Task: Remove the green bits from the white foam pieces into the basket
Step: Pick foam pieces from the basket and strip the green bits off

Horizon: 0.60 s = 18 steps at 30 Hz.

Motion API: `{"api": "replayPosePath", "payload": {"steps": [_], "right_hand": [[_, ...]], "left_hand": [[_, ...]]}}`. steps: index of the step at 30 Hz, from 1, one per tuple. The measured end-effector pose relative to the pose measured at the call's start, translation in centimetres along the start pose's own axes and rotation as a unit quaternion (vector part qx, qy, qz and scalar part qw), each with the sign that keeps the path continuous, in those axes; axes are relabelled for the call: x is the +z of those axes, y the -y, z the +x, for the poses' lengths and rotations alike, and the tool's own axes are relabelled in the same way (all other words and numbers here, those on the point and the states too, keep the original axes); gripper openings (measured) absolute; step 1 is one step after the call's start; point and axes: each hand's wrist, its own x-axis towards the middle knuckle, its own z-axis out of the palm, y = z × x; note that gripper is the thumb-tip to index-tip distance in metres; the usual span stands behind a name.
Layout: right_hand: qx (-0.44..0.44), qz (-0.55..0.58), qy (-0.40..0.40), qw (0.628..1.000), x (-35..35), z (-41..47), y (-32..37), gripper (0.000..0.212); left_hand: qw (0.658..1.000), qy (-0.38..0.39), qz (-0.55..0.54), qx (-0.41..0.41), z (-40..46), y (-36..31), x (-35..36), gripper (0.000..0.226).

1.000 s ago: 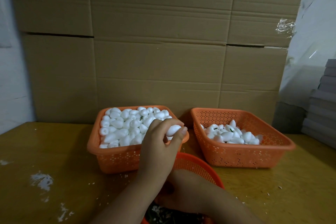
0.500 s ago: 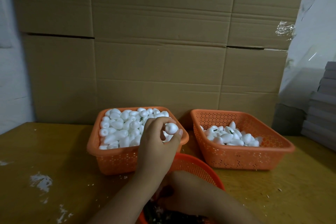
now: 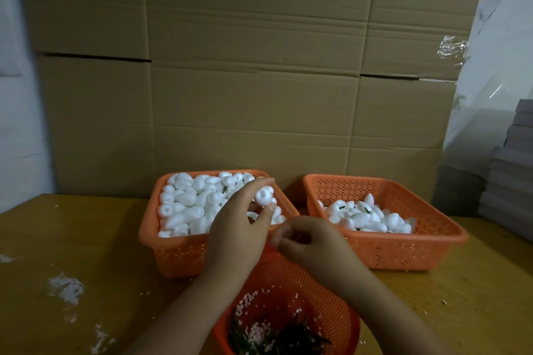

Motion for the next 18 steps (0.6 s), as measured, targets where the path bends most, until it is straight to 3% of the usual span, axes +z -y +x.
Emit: {"api": "replayPosePath", "payload": {"steps": [4, 11, 18], "right_hand": [[0.02, 0.156, -0.086, 0.984, -0.6, 0.1, 0.22, 0.01], [0.014, 0.303, -0.139, 0.943, -0.67, -0.15, 0.78, 0.011], [-0.022, 0.24, -0.156, 0.958, -0.53, 0.06, 0.14, 0.005]], "left_hand": [[0.999, -0.002, 0.036, 0.007, -0.46, 0.0, 0.07, 0.039], [0.992, 0.022, 0.103, 0.063, -0.96, -0.07, -0.05, 0.035], [0.989, 0.022, 0.117, 0.083, -0.82, 0.4, 0.14, 0.027]]}}
